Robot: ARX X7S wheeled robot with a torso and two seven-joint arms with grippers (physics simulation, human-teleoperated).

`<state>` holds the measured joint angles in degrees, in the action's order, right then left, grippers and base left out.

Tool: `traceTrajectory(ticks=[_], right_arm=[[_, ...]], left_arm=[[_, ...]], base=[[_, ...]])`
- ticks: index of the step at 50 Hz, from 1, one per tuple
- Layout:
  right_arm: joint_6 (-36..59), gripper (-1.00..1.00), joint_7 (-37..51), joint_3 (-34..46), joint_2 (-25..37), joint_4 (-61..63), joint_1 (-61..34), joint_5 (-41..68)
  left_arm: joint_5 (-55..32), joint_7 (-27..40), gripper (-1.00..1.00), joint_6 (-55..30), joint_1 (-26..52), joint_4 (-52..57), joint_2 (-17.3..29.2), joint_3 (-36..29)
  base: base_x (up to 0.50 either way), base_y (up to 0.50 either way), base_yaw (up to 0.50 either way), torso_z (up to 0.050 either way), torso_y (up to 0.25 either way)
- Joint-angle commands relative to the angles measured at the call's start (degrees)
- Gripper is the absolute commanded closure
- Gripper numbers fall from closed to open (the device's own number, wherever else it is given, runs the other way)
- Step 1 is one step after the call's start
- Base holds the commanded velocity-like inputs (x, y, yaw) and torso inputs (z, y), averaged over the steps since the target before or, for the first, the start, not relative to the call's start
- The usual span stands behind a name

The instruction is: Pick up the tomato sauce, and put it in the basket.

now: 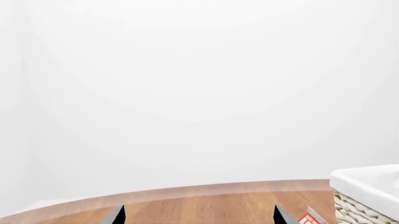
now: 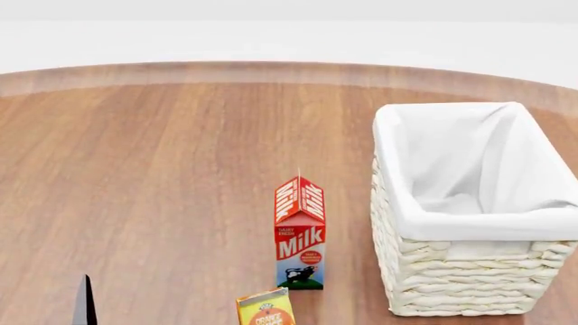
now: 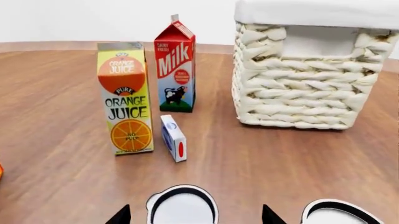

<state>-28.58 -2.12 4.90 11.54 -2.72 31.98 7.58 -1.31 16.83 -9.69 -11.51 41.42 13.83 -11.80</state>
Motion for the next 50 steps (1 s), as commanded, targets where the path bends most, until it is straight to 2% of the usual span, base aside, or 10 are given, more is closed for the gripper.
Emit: traceTrajectory(ticks=[1,26,32,33,38,39,50], right_arm=[[-0.37,-1.00,0.91,0.64,-0.18,-3.83,-2.79,0.15],[-0.07,-1.00,0.74,3.38,-0.11,-8.67,-6.86,-0.03],[3.05,-1.00,1.98,3.47,-0.37,-11.28,-9.40,-0.99],[5.18,-1.00,2.24,3.45,0.07,-8.53,-8.66,-0.82],[4.37,-1.00,2.35,3.93,-0.62,-13.36,-10.84,-1.34],[8.33,-1.00,3.06,3.87,0.03,-8.94,-9.63,-1.48],[10.74,-1.00,4.08,4.81,0.50,-7.86,-9.79,-3.10]], left_arm=[[-0.41,0.69,-1.00,-0.07,0.14,-0.06,0.58,-0.35],[-1.28,1.96,-1.00,0.02,0.34,-0.12,1.73,-0.98],[-1.56,2.20,-1.00,-0.04,0.48,-0.20,1.95,-1.08],[-1.62,2.23,-1.00,-0.02,0.50,-0.22,1.99,-1.10],[-1.64,2.43,-1.00,-0.05,0.62,-0.35,2.15,-1.35],[-1.73,2.48,-1.00,-0.05,0.60,-0.30,2.20,-1.31],[-2.03,2.94,-1.00,-0.02,0.58,-0.07,2.62,-1.51]], base=[[0.00,0.00,0.00,0.000,0.000],[0.00,0.00,0.00,0.000,0.000],[0.00,0.00,0.00,0.000,0.000],[0.00,0.00,0.00,0.000,0.000],[0.00,0.00,0.00,0.000,0.000],[0.00,0.00,0.00,0.000,0.000],[0.00,0.00,0.00,0.000,0.000]])
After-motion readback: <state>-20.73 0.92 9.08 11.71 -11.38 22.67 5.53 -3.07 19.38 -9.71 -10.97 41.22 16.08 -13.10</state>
